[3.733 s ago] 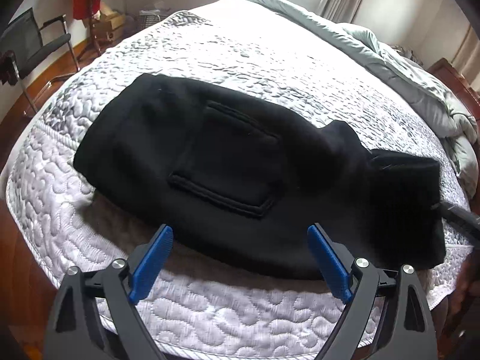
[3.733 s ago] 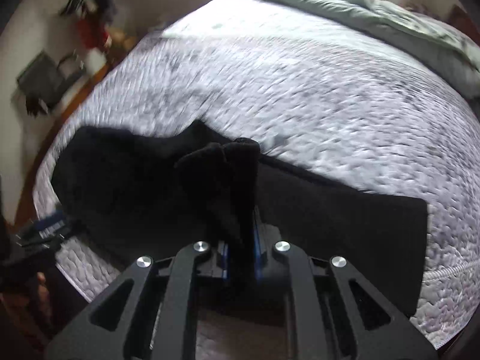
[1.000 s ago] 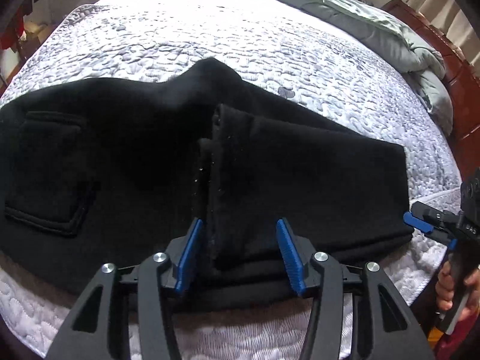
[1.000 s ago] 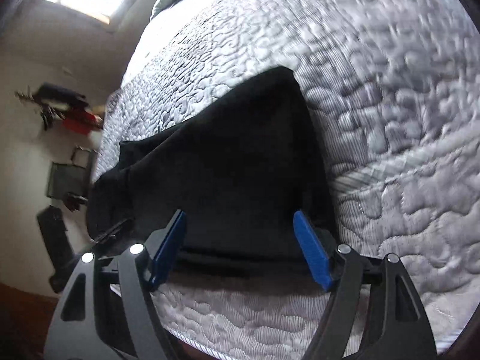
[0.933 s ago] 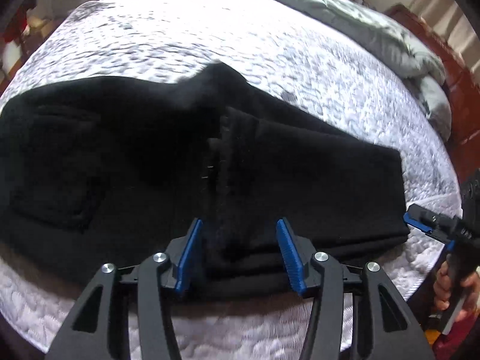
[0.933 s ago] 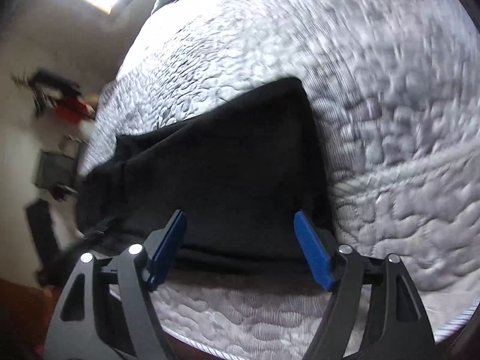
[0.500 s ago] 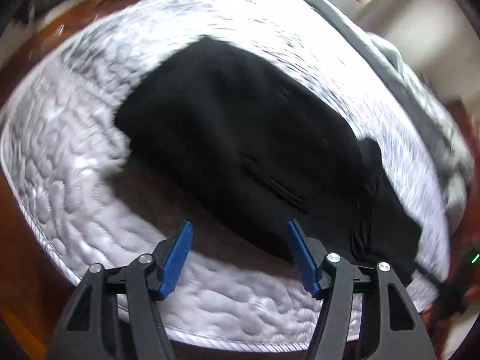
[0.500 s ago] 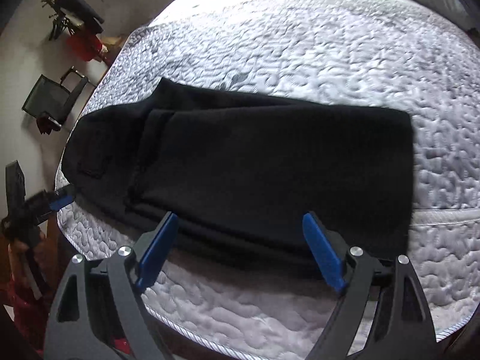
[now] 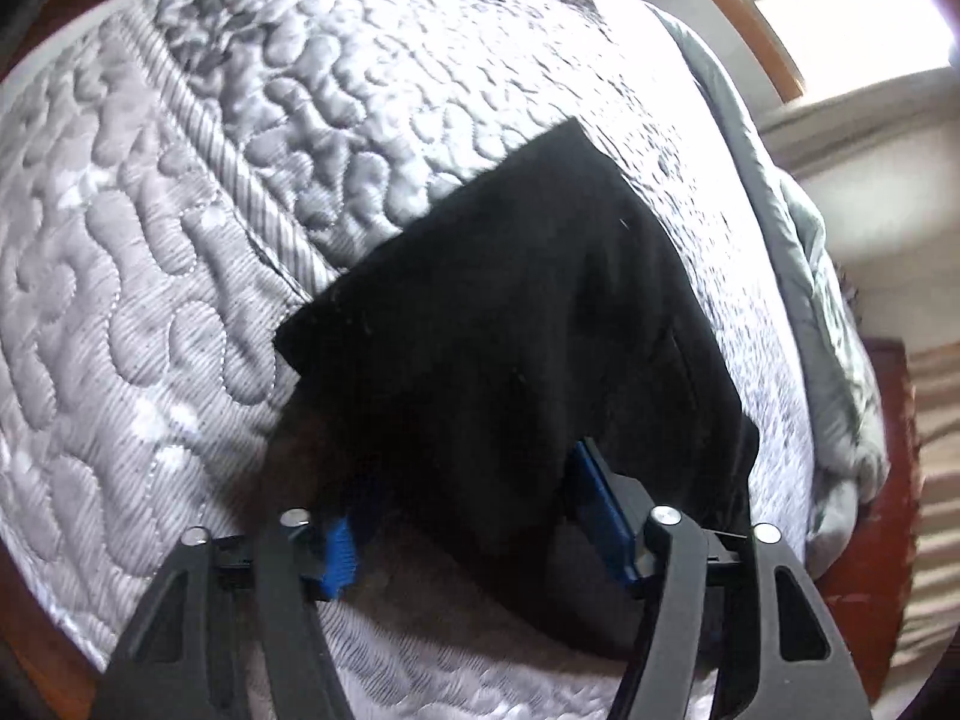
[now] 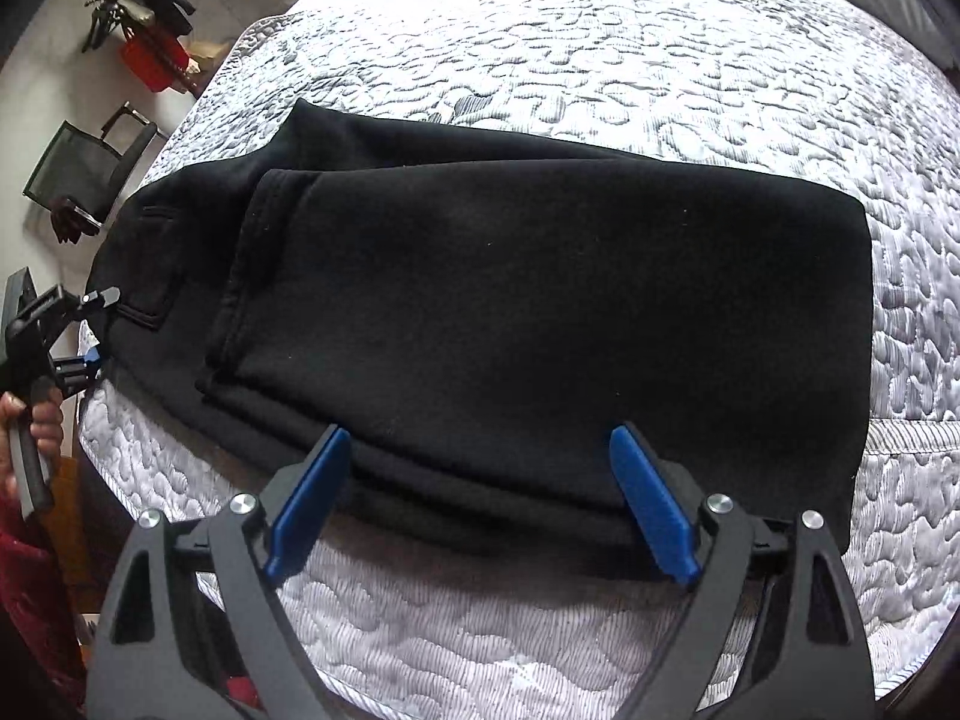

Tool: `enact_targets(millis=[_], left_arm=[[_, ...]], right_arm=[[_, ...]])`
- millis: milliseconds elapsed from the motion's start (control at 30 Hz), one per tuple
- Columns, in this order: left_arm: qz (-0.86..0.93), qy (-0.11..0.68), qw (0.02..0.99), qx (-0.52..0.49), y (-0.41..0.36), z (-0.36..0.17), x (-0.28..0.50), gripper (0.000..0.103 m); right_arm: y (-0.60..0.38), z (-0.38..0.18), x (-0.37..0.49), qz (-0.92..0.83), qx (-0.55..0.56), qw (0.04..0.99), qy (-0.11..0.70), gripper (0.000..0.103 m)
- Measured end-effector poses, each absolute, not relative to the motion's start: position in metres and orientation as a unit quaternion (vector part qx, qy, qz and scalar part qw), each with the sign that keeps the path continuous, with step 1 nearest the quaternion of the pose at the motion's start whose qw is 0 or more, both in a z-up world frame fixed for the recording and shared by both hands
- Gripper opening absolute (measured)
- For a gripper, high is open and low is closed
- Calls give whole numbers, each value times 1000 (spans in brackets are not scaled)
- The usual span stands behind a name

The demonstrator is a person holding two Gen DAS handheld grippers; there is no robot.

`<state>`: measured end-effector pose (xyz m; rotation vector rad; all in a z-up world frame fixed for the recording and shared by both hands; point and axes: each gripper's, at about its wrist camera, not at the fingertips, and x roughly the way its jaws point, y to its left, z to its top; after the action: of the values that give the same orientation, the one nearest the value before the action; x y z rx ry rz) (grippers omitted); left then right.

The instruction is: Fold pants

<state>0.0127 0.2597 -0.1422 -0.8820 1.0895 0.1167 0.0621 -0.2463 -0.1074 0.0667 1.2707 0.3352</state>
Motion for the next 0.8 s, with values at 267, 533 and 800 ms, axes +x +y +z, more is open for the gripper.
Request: enact_targets(millis=[267,533,800], left_arm=[[55,459,790,-403,243,-123,15,11],[35,411,852,-322,205,-80,21,10],[-19,368,910,-193,144,-36,19,10]], right_arm=[[-244,-109,63,160,24,792,588,91],[-257,-96,60,166,60,797,578,91],[-281,-74,56,153,81,815,552,91]])
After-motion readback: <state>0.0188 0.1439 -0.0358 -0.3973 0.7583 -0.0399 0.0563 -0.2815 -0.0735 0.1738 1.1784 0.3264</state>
